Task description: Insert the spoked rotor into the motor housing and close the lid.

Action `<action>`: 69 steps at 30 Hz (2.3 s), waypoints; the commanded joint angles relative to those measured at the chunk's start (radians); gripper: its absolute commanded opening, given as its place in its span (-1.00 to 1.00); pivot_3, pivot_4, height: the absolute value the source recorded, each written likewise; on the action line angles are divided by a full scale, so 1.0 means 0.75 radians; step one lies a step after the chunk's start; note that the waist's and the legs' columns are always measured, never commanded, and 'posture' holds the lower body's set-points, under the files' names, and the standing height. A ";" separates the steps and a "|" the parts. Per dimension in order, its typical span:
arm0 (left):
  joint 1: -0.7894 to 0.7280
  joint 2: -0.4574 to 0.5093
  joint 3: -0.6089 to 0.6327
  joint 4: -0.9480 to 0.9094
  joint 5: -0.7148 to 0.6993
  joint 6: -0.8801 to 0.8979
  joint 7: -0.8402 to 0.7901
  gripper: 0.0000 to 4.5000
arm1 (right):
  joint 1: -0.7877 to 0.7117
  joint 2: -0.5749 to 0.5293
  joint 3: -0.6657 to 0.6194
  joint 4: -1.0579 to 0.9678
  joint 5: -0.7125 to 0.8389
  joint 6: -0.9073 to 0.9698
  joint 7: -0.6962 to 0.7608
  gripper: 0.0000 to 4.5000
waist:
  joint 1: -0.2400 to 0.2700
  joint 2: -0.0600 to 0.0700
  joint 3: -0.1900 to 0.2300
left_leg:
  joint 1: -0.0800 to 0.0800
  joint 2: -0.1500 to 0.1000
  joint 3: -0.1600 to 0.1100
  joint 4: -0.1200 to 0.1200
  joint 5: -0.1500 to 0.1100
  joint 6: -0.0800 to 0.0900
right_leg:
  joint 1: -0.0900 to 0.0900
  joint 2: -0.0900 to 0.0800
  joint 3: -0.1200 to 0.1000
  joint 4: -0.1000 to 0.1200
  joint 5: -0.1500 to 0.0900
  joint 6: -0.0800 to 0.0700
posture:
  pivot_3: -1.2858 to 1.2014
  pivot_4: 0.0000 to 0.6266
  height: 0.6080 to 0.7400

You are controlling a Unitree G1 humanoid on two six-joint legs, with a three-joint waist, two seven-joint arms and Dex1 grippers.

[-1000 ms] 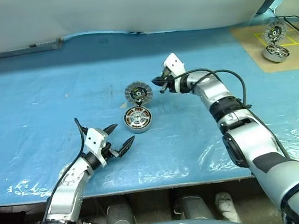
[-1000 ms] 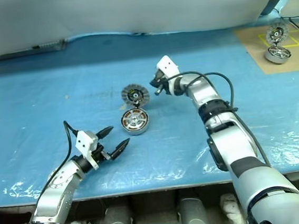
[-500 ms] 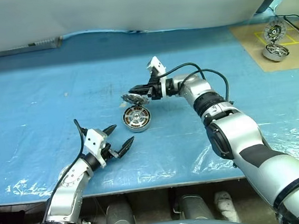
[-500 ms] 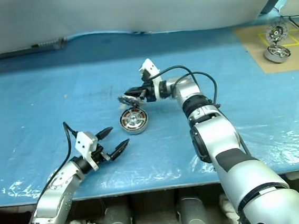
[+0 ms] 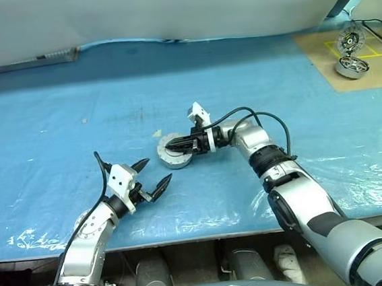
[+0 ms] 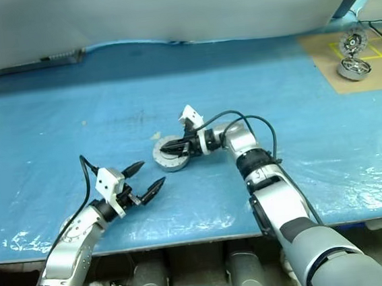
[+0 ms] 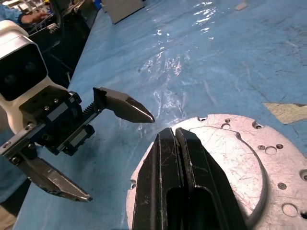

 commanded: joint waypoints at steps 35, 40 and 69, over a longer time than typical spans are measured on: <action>0.005 0.009 0.004 -0.069 -0.018 0.026 -0.014 1.00 | 0.432 -0.087 0.282 -0.898 -0.105 0.104 -0.690 0.59 | -0.003 0.000 0.000 | 0.002 -0.003 0.000 -0.004 0.003 -0.006 | 0.001 0.000 0.003 -0.003 0.000 0.002 | 0.03 -0.52 1.00; 0.006 0.010 0.006 -0.067 -0.018 0.027 -0.014 1.00 | 0.466 -0.093 0.326 -0.924 -0.121 0.087 -0.676 0.59 | -0.003 0.000 0.000 | 0.002 -0.004 0.000 -0.004 0.003 -0.006 | 0.001 0.000 0.003 -0.003 0.000 0.002 | 0.03 -0.52 1.00; 0.004 0.010 0.009 -0.054 -0.016 0.014 -0.019 1.00 | 0.456 -0.133 0.388 -0.960 -0.190 0.179 -0.680 0.32 | -0.005 0.000 0.000 | 0.007 -0.004 0.000 -0.005 0.003 -0.006 | 0.006 0.000 0.005 -0.003 0.000 0.003 | 0.03 -0.52 1.00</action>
